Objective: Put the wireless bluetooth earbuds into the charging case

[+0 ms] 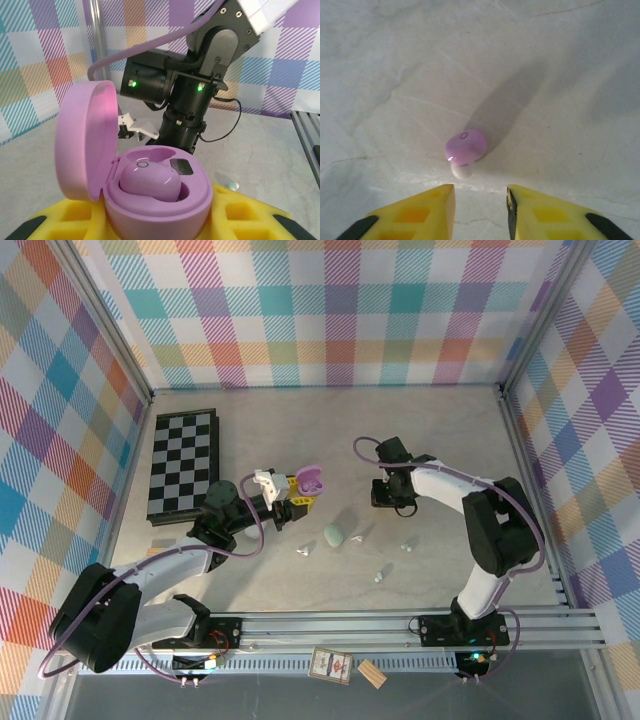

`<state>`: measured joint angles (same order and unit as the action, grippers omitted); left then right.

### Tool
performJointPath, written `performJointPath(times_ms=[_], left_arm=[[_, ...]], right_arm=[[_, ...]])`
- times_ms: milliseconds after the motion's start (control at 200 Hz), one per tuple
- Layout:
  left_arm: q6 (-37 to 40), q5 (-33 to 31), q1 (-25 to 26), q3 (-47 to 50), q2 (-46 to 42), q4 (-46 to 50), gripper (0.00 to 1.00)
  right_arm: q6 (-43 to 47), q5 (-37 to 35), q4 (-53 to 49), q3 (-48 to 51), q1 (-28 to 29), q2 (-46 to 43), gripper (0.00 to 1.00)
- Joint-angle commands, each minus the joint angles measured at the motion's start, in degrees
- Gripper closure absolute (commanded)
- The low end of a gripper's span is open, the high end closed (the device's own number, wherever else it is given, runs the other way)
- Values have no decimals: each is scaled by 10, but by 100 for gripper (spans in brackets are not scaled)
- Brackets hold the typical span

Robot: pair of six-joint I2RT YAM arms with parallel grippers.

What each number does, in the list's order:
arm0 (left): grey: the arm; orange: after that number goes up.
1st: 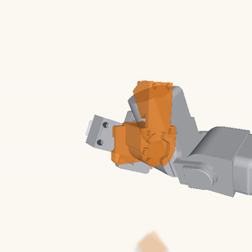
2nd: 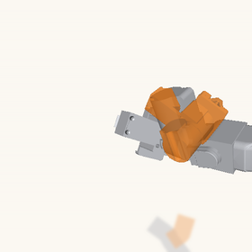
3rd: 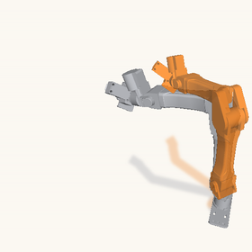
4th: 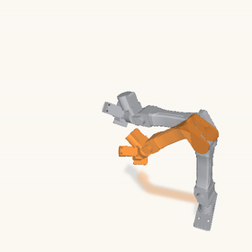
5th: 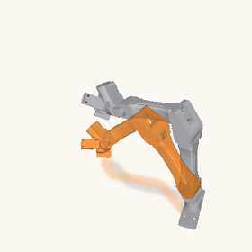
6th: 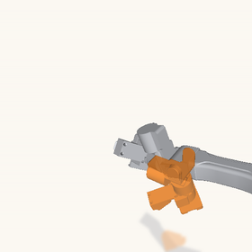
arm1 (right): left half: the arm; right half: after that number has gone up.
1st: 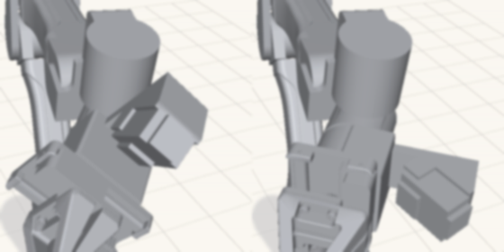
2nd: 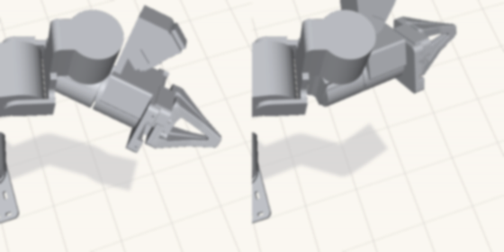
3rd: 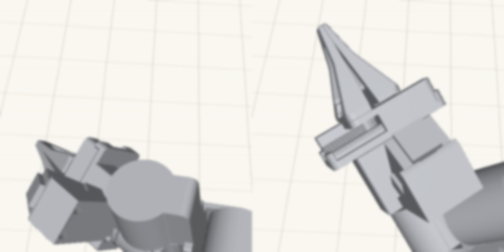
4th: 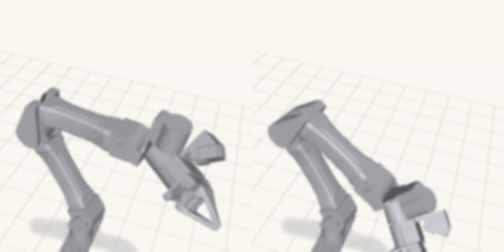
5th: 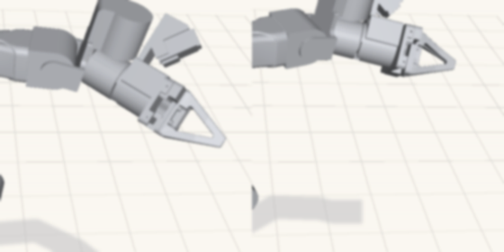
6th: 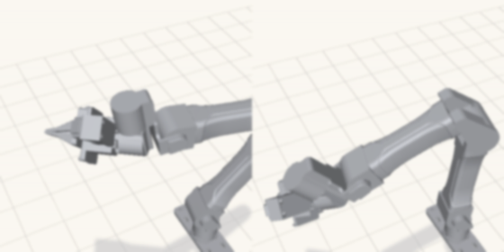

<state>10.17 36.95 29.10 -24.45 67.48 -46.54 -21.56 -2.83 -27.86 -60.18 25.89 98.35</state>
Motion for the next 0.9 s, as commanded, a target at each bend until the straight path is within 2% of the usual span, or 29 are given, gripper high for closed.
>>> performJointPath(times_ms=[0,135,400,640,895], left_arm=[[10,10,-4,-13,6,-7,68],[10,10,-4,-15,5,-7,68],[12,9,-4,-15,-1,2,68],[15,6,-3,-13,-3,7,68],[13,7,-4,-13,5,-3,68]], right_arm=[[32,41,41,7,-6,-21,60],[50,59,78,5,-18,-12,51],[37,137,117,-12,-63,45,51],[12,165,73,-24,-62,62,51],[2,162,34,-50,-49,78,52]])
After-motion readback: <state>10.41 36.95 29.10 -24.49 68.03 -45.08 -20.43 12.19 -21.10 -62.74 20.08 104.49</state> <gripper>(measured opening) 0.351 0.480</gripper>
